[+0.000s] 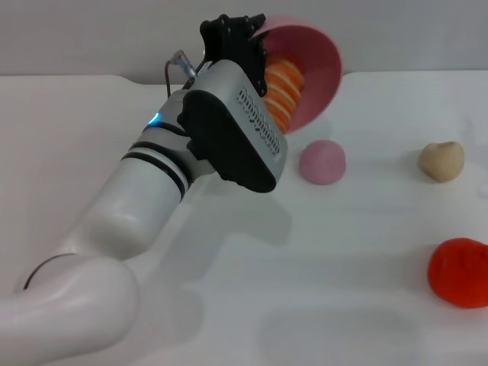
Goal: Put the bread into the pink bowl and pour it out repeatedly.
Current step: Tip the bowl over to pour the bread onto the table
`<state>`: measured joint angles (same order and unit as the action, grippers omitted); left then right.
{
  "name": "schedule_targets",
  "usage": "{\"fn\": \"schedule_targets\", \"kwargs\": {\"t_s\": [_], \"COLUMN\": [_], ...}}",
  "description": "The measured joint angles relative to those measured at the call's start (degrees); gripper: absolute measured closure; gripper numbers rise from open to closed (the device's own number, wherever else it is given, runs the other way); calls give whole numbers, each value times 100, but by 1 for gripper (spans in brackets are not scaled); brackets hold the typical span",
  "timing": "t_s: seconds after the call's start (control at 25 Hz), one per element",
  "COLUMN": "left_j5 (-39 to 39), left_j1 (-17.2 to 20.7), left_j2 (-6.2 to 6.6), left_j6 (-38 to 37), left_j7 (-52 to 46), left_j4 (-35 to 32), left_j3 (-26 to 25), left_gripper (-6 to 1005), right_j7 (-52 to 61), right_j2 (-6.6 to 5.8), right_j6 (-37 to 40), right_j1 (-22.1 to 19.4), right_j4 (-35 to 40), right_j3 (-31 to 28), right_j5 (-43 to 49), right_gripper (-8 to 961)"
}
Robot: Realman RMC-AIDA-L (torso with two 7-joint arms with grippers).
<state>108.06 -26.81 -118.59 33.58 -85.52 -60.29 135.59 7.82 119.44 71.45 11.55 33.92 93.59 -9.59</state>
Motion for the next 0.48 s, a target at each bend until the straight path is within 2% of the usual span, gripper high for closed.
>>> {"fn": "schedule_targets", "kwargs": {"t_s": [0.48], "left_j5": [506], "left_j1": [84], "left_j2": [-14], "left_j6": [1326], "left_j7": [-232], "left_j4": [255], "left_j3": [665], "left_gripper": [951], "right_j7": [7], "right_j2": [-9], "right_j6": [0], "right_j1": [33], "right_j4": [1], "right_j3": [8], "right_j5": [1], "right_gripper": [447]}}
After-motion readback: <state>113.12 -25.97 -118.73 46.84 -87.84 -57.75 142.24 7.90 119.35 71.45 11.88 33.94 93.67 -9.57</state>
